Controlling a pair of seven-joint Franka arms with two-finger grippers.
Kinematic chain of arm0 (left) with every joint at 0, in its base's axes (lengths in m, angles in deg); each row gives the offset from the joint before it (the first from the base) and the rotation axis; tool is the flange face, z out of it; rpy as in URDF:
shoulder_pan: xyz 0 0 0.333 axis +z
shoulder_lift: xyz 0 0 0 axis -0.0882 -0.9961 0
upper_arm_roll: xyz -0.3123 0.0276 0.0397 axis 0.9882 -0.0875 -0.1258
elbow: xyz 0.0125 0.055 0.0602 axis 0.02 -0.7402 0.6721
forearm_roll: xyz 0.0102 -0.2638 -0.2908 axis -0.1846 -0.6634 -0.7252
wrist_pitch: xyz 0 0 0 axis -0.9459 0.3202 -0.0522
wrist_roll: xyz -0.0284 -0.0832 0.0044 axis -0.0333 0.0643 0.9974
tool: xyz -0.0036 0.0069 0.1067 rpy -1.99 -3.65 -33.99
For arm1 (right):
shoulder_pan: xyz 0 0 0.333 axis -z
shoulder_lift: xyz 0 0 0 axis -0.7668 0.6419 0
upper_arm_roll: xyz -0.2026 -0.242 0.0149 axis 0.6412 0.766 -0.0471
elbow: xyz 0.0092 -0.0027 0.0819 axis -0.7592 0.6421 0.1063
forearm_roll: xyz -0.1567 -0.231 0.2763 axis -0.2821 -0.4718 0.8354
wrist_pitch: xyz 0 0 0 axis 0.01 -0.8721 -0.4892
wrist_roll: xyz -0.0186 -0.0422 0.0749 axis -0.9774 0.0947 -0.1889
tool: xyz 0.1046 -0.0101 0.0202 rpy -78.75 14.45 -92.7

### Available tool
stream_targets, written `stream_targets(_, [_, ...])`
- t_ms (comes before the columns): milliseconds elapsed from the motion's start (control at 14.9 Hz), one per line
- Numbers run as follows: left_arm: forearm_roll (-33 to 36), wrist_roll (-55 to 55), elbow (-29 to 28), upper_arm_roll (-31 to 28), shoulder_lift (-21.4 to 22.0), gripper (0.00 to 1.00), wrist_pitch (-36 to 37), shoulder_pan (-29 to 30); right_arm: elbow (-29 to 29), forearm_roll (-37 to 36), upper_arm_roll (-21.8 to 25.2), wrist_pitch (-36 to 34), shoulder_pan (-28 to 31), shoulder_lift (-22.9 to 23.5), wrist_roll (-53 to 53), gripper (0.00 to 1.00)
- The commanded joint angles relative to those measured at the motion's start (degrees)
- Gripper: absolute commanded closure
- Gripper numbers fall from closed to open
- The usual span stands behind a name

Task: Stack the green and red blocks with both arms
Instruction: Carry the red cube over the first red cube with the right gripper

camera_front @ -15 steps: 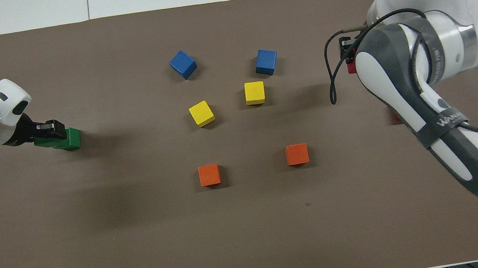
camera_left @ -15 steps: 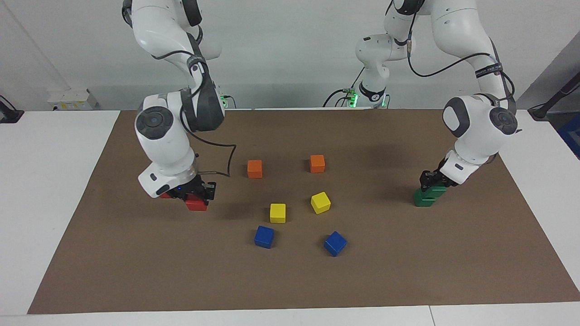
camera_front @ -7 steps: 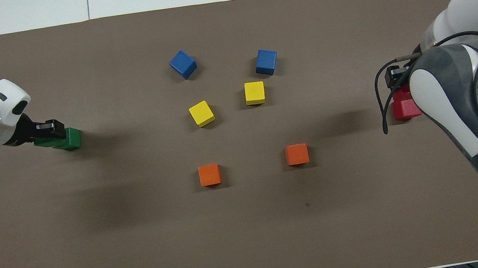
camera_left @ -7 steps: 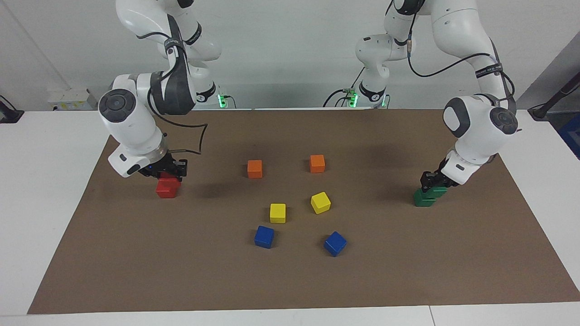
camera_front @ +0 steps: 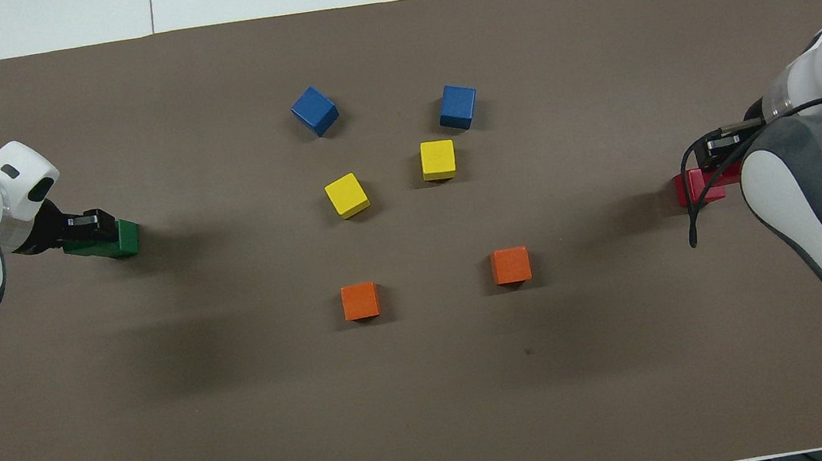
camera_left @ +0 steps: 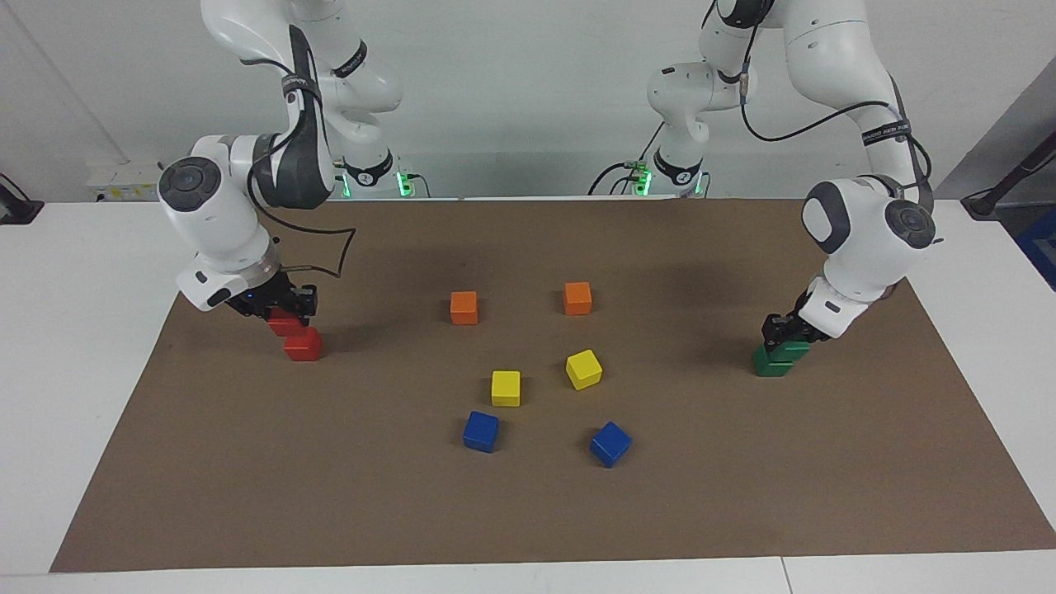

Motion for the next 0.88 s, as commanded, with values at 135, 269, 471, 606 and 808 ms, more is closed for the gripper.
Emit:
stream_targets(135, [-0.42, -0.95, -1.89, -0.55, 0.41, 1.00, -2.36, -0.74, 4.23, 0.31, -0.71, 3.39, 1.94, -2.02, 1.23, 1.00])
stream_targets(269, [-0.42, -0.95, -2.16, -0.55, 0.41, 1.00, -2.63, -0.74, 5.63, 0.31, -0.71, 5.06, 1.94, -2.54, 1.23, 1.00])
stream_targets(471, [-0.42, -0.95, -2.16, -0.55, 0.32, 1.00, -2.72, -0.74, 5.82, 0.31, -0.71, 5.15, 1.94, -2.55, 1.23, 1.00])
stream_targets(606, [-0.42, -0.86, -2.16, -0.55, 0.23, 0.95, -2.72, -0.74, 6.95, 0.31, -0.71, 6.20, 1.94, -2.55, 1.14, 1.00])
stream_targets(808, [-0.42, -1.64, -2.16, -0.55, -0.03, 0.00, -2.98, -0.82, 8.01, 0.31, -0.71, 7.08, 2.03, -2.63, 1.14, 1.00])
